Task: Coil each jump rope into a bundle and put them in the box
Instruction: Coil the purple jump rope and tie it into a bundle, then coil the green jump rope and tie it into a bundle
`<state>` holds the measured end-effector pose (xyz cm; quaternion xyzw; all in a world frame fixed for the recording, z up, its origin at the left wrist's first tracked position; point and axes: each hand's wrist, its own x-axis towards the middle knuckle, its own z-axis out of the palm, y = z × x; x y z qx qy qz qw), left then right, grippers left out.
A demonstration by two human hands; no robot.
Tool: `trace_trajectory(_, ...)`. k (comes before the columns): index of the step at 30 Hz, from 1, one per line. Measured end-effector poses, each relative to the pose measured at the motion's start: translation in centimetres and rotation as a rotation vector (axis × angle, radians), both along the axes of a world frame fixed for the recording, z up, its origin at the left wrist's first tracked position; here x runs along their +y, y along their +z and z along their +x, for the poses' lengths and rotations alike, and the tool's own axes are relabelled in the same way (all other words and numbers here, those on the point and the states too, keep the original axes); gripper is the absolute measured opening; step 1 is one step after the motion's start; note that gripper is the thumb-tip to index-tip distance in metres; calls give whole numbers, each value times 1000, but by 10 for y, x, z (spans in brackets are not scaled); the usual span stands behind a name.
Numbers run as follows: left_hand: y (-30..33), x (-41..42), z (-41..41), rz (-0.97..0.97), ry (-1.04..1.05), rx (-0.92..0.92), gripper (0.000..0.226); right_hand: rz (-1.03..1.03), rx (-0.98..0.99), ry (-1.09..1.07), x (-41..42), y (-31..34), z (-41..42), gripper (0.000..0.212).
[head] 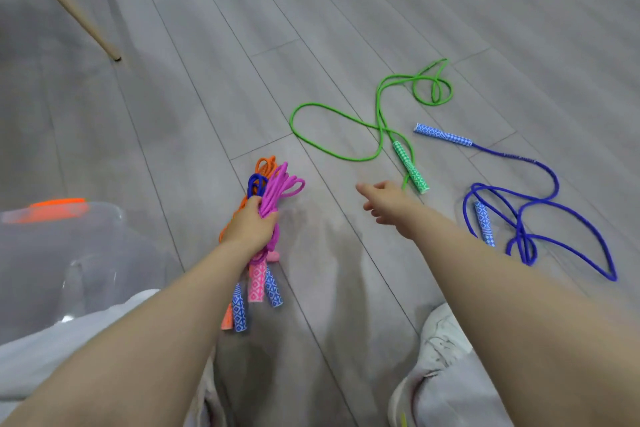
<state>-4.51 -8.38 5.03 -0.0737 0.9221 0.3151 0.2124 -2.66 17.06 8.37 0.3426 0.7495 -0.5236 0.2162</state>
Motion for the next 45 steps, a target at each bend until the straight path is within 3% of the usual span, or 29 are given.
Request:
trace_trajectory(8, -25, -16, -44, -332, -101, 32, 32, -12, -38, 23, 5, -47, -4, 42)
trace_trajectory(18, -70, -7, -32, -454, -218, 210, 40, 60, -73, -7, 28, -101, -2, 42)
trace_trajectory(24, -69, 33, -34, -412, -299, 344, 62, 325, -65, 171, 60, -106, 12, 29)
trace_trajectory(28, -71, 61, -30, -354, -432, 427, 59, 495, -124, 215, 95, -116, 31, 30)
trace_trajectory(33, -84, 80, 7, -238, -634, 229, 57, 759, -265, 249, 131, -136, 57, 35)
trace_trajectory(39, -95, 85, 37, -207, -735, 36, 46, 884, -278, 433, 142, -151, 73, 29)
trace_trajectory(45, -95, 79, 47, -218, -731, -37, 44, 872, -324, 516, 139, -143, 72, 30)
